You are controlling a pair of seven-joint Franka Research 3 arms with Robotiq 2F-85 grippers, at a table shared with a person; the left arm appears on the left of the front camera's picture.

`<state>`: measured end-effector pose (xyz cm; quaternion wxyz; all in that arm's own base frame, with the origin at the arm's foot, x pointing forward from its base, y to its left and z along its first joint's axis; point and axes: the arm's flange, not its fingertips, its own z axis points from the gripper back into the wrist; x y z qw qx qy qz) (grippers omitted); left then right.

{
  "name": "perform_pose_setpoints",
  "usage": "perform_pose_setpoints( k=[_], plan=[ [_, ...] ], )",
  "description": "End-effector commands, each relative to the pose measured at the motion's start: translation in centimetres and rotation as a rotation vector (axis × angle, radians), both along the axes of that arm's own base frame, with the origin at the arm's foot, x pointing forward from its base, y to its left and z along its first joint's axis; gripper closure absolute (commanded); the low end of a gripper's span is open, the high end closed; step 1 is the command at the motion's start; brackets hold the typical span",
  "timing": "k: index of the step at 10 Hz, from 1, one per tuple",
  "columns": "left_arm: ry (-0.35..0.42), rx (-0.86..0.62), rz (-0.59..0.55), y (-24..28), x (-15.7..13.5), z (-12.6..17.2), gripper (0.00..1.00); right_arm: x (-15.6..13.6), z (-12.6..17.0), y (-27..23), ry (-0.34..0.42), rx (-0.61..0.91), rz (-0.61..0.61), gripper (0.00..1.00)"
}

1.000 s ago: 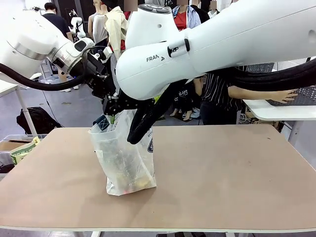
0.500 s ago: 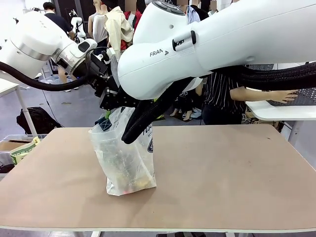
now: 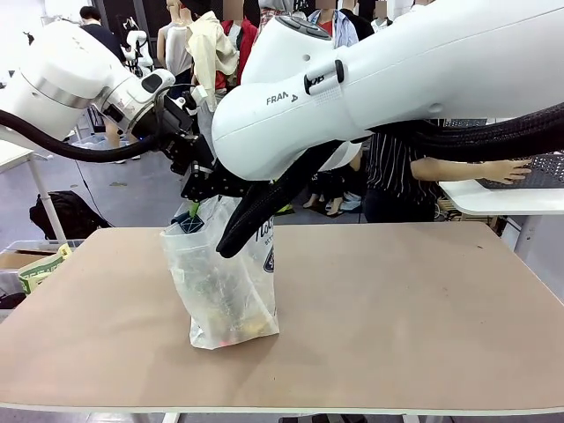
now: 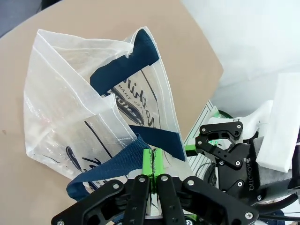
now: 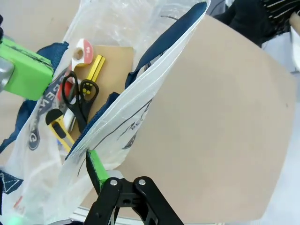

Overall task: Transfer purchased items from the store into the shopping bag.
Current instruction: Move the Reusable shopping bag to the right side of the table.

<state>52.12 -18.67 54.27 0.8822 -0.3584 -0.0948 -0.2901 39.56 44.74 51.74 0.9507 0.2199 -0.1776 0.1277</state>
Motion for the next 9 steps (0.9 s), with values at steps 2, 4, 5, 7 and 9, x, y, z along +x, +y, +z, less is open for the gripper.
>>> perform_pose_setpoints(
  k=[2, 4, 5, 7, 9],
  plan=[
    [0.036, -0.019, 0.015, -0.3, 0.1, 0.5, 1.00, -0.6, 0.3, 0.0, -0.011, 0.086, -0.030, 0.03],
    [0.052, -0.022, 0.009, -0.5, 0.1, 0.4, 1.00, -0.4, 0.1, 0.5, -0.008, 0.097, -0.020, 0.03],
    [0.063, -0.022, 0.013, -0.5, 0.1, 0.4, 1.00, -0.3, 0.1, 0.6, -0.001, 0.106, -0.024, 0.03],
    [0.072, -0.038, 0.013, -0.5, -0.1, 0.5, 1.00, 0.0, -0.3, 1.1, 0.000, 0.076, -0.053, 0.03],
    [0.070, -0.037, 0.013, -0.5, 0.0, 0.5, 1.00, -0.1, -0.5, 1.5, -0.040, 0.049, -0.037, 0.23]
  ],
)
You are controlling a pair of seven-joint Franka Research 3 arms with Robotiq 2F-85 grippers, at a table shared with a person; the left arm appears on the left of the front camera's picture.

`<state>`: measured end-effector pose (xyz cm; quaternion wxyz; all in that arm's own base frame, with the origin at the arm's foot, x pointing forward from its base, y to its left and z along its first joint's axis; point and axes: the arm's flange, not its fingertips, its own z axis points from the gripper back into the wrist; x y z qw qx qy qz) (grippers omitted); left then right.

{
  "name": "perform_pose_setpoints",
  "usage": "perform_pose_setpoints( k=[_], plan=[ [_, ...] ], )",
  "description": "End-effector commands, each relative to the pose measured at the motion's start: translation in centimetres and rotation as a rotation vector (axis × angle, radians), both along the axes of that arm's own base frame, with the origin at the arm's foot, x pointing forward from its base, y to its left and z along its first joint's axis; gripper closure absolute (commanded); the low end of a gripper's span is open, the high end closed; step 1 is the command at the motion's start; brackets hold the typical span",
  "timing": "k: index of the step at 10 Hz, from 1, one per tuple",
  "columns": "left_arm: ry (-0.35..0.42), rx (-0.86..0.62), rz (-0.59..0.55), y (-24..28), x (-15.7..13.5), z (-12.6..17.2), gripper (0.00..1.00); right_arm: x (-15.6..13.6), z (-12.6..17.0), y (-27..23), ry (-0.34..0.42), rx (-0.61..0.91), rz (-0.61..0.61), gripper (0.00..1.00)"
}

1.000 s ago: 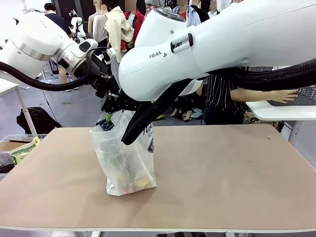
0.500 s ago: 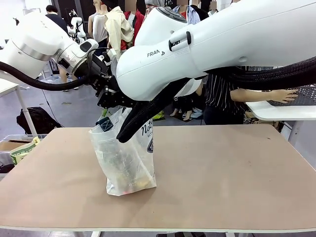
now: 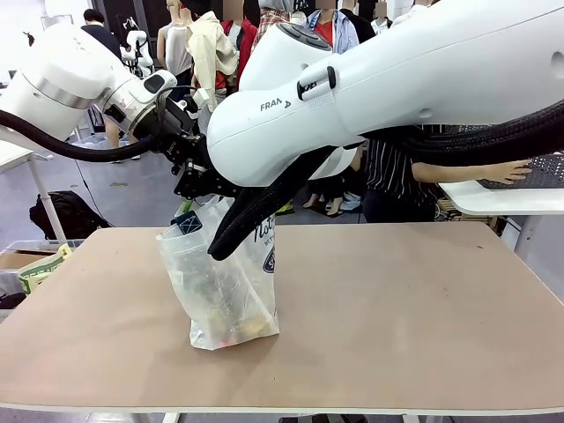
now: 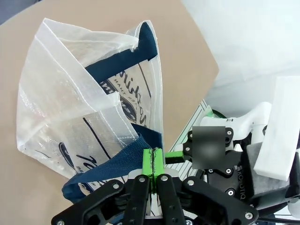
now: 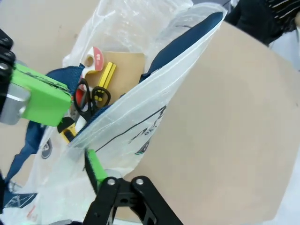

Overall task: Transfer purchased items from the store into the shopping bag.
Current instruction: Move the Reusable shopping bag to the right side of the table.

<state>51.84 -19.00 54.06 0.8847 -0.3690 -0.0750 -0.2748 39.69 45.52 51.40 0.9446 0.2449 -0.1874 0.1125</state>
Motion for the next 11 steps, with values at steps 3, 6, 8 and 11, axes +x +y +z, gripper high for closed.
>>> perform_pose_setpoints(
  k=[3, 6, 8, 11],
  plan=[
    [0.023, -0.028, 0.018, -0.2, 0.3, 0.7, 1.00, -0.2, -0.1, 0.8, -0.051, -0.033, -0.040, 0.83],
    [0.020, -0.005, 0.032, -0.5, 0.6, 1.0, 1.00, -0.3, -0.1, 1.2, -0.048, -0.050, -0.036, 1.00],
    [0.022, 0.019, 0.005, -1.3, 1.4, 1.1, 0.93, -0.3, -0.2, 1.3, -0.037, -0.059, -0.025, 1.00],
    [-0.014, 0.033, 0.009, -1.7, 1.6, 0.9, 0.53, -0.1, -0.1, 1.5, -0.026, -0.075, -0.018, 1.00]
  ],
)
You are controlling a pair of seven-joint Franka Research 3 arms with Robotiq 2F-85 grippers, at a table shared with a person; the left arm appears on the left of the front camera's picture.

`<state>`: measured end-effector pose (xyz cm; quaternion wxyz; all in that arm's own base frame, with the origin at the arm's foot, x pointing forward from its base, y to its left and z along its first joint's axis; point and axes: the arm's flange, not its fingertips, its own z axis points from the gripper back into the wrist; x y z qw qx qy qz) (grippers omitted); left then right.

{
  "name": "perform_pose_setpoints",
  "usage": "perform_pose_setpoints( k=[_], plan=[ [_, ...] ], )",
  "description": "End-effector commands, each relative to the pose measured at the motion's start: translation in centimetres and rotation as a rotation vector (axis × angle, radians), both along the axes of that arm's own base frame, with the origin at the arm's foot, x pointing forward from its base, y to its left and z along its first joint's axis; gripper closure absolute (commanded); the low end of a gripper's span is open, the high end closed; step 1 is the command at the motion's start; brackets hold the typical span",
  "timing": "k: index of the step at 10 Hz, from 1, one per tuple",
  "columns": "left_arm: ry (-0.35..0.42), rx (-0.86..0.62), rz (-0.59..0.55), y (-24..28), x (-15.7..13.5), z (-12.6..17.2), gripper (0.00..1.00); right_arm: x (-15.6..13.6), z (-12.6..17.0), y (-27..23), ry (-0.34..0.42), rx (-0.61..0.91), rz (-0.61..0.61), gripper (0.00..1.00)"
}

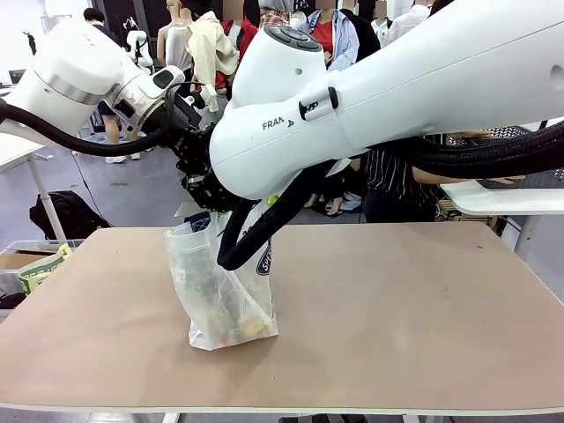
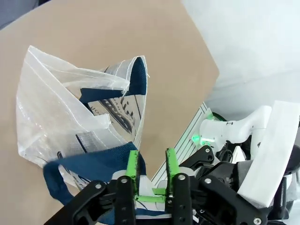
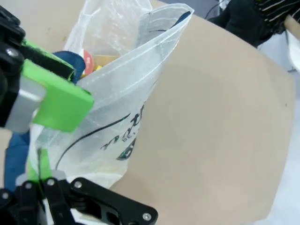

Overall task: Transfer purchased items from the store into the shopping bag.
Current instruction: Move the Reusable shopping bag to the right side of the table.

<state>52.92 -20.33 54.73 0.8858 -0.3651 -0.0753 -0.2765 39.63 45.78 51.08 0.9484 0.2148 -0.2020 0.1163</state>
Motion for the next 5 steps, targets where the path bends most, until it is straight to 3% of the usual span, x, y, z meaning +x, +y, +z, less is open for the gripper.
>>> perform_pose_setpoints(
  k=[1, 3, 5],
  plan=[
    [-0.022, 0.052, -0.020, -0.6, 0.6, 0.1, 0.53, 0.0, 0.2, 1.2, 0.010, -0.020, -0.002, 1.00],
    [-0.053, 0.092, -0.033, -1.6, 0.7, 0.5, 0.53, 0.1, 0.2, 1.4, 0.016, -0.027, 0.000, 1.00],
    [-0.069, 0.231, -0.031, -3.3, 1.4, 0.6, 0.53, 0.3, 0.1, 1.7, 0.026, -0.040, 0.001, 1.00]
  ],
)
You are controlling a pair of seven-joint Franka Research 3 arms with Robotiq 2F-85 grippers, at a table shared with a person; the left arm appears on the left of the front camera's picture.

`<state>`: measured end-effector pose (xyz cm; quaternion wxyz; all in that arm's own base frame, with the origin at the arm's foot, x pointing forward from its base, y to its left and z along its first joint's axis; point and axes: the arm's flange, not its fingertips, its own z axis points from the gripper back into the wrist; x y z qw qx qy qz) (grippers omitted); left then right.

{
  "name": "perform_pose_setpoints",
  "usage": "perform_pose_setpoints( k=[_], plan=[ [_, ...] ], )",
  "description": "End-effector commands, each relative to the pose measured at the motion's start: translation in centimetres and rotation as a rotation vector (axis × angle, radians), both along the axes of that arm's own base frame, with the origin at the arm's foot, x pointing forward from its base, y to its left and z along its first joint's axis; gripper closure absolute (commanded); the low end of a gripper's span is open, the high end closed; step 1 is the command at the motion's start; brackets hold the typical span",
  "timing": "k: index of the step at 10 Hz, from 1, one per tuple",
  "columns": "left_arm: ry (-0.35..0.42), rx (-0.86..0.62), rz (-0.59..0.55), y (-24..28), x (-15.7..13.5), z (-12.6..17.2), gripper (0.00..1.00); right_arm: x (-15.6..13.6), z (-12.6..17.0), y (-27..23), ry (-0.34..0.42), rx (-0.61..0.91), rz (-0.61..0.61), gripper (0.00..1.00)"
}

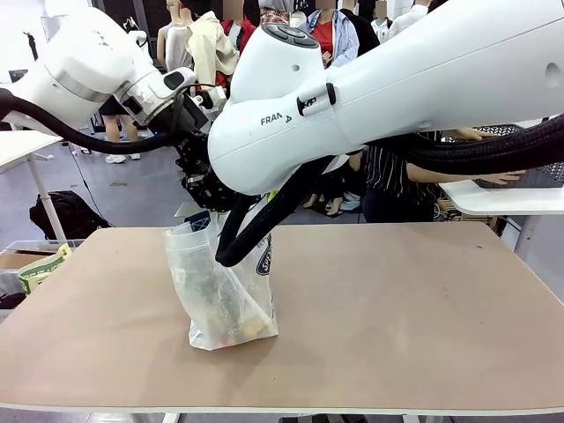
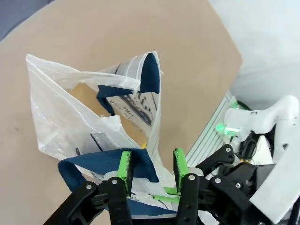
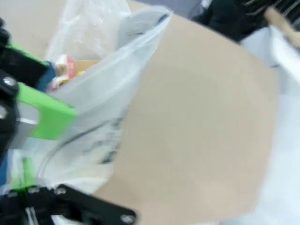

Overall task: Transfer purchased items from the store into the shopping bag.
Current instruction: Move the Reusable shopping bag to the right side of the table.

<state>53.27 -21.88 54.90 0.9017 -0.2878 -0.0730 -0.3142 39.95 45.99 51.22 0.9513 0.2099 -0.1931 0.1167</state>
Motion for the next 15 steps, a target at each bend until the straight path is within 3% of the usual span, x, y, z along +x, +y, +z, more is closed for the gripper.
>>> perform_pose_setpoints(
  k=[1, 5, 11, 14, 15],
  plan=[
    [-0.018, 0.122, 0.030, -2.6, 1.6, 0.4, 0.53, 0.0, 0.0, 1.5, 0.008, -0.031, -0.002, 1.00],
    [-0.067, 0.263, 0.022, -5.6, 1.0, 0.2, 0.53, 0.1, 0.0, 1.6, 0.014, -0.039, -0.005, 1.00],
    [-0.077, 0.335, 0.006, -6.4, 0.8, -1.1, 0.53, 0.0, -0.1, 1.8, 0.016, -0.042, -0.008, 1.00],
    [-0.099, 0.367, 0.007, -6.9, 0.4, -1.0, 1.00, -0.2, 0.0, 1.4, -0.003, -0.039, 0.006, 1.00],
    [-0.097, 0.376, 0.004, -7.2, 0.2, -1.0, 1.00, -0.3, 0.1, 1.2, -0.002, -0.039, 0.014, 1.00]
  ],
)
